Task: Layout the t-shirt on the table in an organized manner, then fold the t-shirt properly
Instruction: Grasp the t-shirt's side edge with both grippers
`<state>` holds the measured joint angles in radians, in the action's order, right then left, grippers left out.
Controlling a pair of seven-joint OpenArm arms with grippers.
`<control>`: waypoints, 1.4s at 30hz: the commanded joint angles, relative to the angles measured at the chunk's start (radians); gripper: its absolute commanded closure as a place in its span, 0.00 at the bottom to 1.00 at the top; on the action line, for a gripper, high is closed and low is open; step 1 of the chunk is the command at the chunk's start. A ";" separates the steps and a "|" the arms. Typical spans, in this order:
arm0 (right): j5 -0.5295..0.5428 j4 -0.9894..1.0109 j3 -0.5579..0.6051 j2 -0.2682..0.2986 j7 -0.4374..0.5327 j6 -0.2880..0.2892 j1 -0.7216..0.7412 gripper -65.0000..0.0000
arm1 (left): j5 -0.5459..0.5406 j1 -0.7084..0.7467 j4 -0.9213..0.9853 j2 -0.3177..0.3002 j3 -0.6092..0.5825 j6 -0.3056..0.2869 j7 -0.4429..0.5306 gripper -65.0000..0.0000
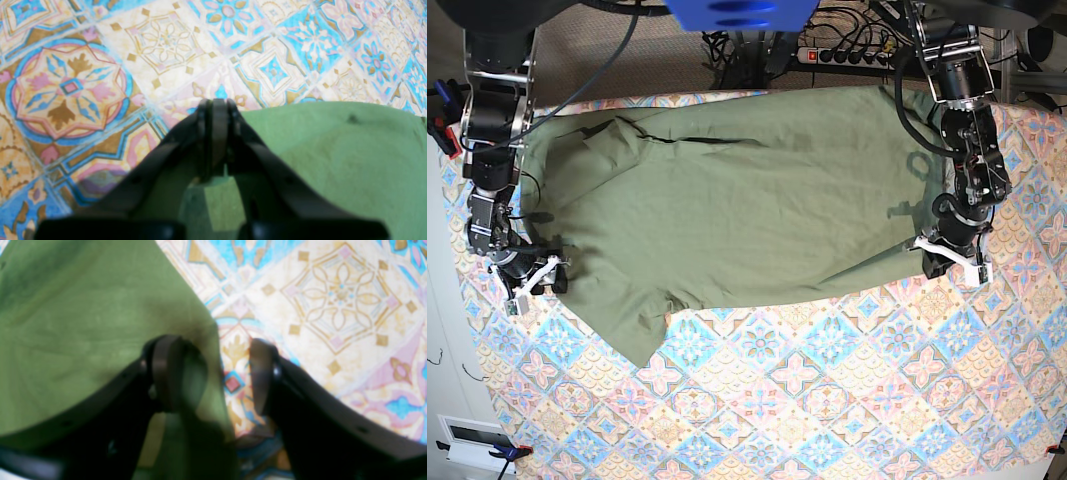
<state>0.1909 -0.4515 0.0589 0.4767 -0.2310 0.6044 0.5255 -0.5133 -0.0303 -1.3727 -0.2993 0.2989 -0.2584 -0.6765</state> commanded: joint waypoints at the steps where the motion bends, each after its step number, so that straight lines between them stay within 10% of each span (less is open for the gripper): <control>1: 0.002 -0.007 -0.001 0.017 -0.008 0.001 0.018 0.60 | -0.009 -0.015 -0.021 -0.013 0.006 -0.005 0.022 1.00; 6: 0.002 -0.073 0.000 0.017 -0.015 0.068 -0.008 0.92 | -0.009 -0.015 -0.021 -0.013 0.006 -0.005 0.022 1.00; 11: 0.003 -0.181 -0.009 0.017 -0.092 0.094 -0.038 0.99 | -0.009 -0.015 -0.021 -0.013 0.006 -0.005 0.022 1.00; 37: 0.008 -0.347 -0.021 0.020 -0.127 0.094 -0.069 0.98 | -0.009 -0.015 -0.021 -0.013 0.004 -0.005 0.022 1.00; 42: 0.005 -0.343 -0.110 0.020 -0.127 0.094 -0.069 0.81 | -0.009 -0.015 -0.021 -0.011 0.001 -0.005 0.022 1.00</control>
<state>0.1829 -0.7815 -0.0460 0.4751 -0.3817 0.6960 0.4294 -0.5098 -0.0280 -1.3731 -0.2966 0.2981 -0.2581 -0.6769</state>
